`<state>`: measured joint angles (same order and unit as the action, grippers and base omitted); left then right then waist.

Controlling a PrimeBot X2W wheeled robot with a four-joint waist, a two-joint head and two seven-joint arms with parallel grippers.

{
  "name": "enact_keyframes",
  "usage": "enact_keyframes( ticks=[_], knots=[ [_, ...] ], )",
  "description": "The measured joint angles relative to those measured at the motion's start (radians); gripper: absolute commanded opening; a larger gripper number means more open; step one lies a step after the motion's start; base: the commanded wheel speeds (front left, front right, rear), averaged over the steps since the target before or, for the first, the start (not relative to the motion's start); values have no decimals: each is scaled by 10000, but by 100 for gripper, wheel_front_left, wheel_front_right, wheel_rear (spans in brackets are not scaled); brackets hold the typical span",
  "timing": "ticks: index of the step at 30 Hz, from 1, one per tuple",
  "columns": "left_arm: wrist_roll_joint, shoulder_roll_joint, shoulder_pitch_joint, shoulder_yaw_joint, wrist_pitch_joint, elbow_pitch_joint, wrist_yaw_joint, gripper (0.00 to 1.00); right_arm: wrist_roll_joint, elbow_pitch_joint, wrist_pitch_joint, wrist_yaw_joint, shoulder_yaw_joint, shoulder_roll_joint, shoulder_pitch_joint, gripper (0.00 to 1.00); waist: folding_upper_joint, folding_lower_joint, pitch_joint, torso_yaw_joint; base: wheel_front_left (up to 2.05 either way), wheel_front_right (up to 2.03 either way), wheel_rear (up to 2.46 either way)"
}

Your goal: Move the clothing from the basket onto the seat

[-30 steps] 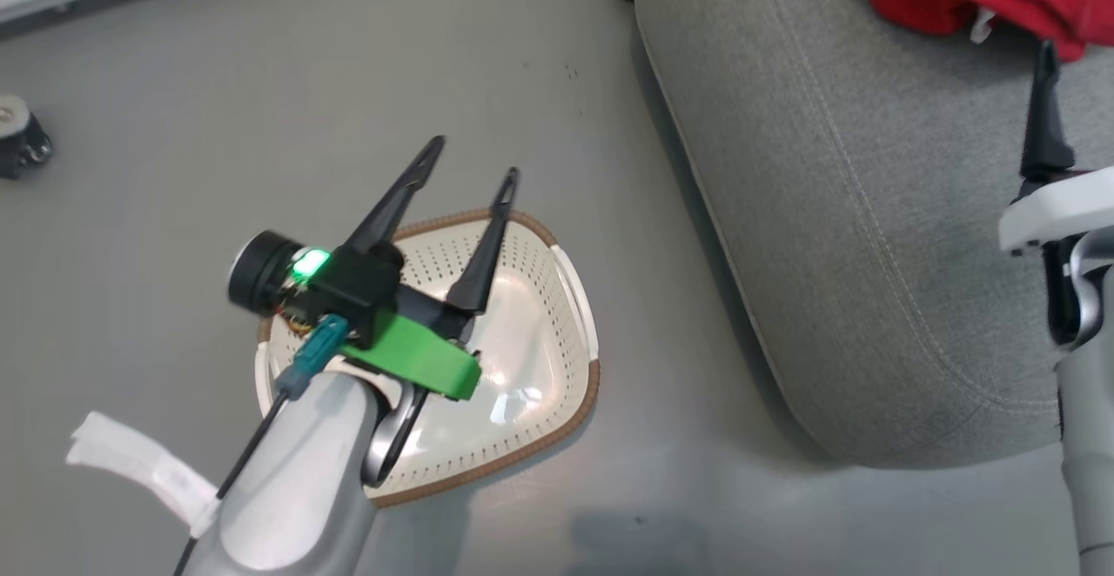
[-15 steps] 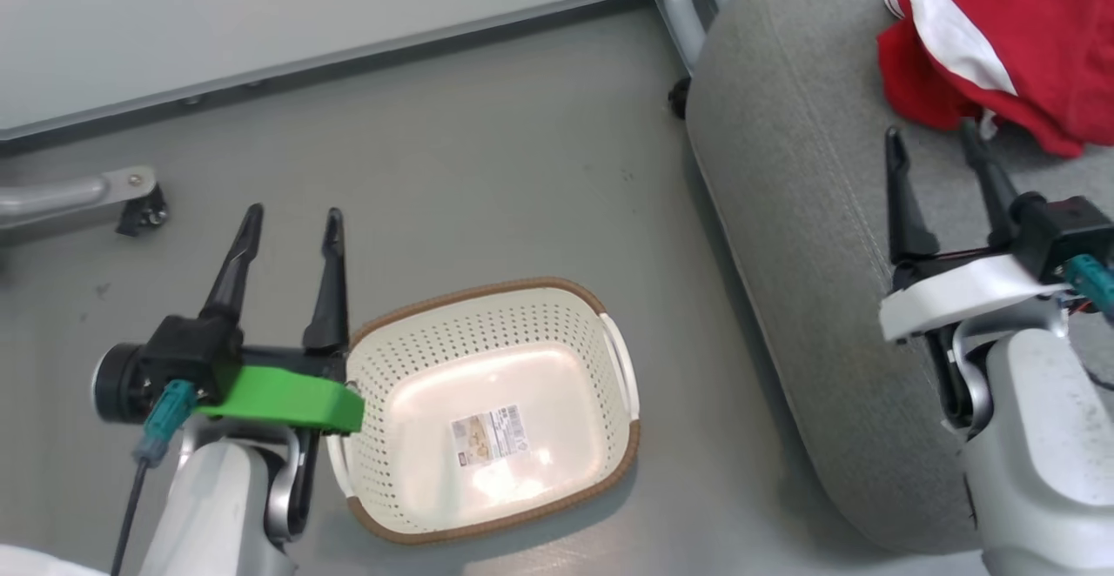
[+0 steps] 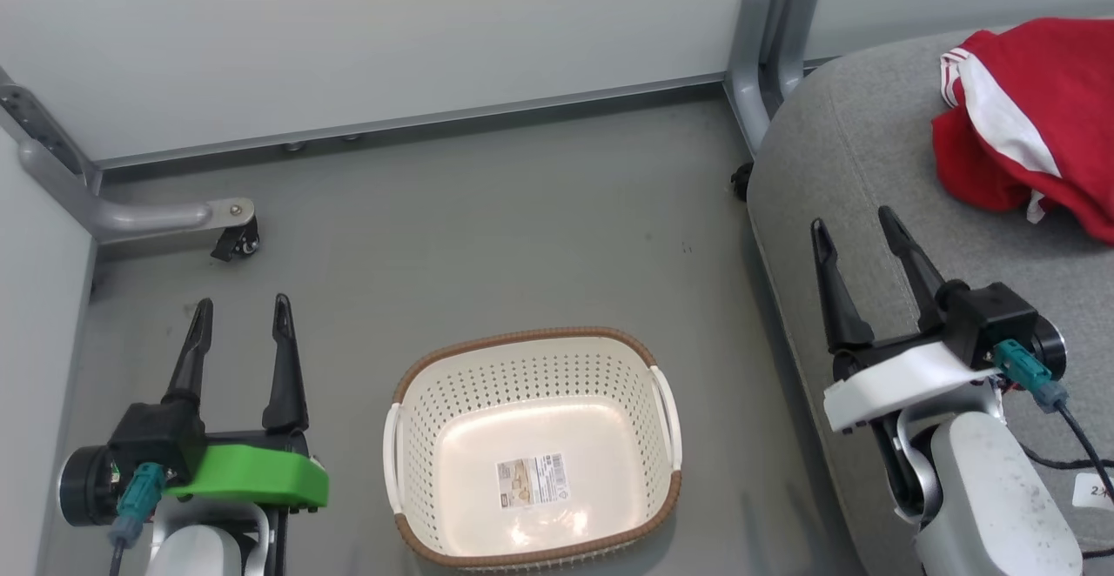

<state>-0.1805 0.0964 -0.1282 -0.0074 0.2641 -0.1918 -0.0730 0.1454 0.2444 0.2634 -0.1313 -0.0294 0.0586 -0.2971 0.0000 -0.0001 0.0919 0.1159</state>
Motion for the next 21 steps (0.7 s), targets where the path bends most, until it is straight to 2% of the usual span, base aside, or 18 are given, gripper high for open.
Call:
enact_keyframes(
  ticks=[9, 21],
  knots=[
    [201, -224, 525, -38, -2, 107, -146, 100, -119, -591, 0, 0, -75, -73, 1309, 100, 0, 0, -620, 346, 0, 0, 0],
    [249, -351, 840, -132, 0, 86, -251, 100, 213, -1156, 0, 0, -140, -90, 2472, 100, 0, 0, -968, 381, 0, 0, 0]
  ],
)
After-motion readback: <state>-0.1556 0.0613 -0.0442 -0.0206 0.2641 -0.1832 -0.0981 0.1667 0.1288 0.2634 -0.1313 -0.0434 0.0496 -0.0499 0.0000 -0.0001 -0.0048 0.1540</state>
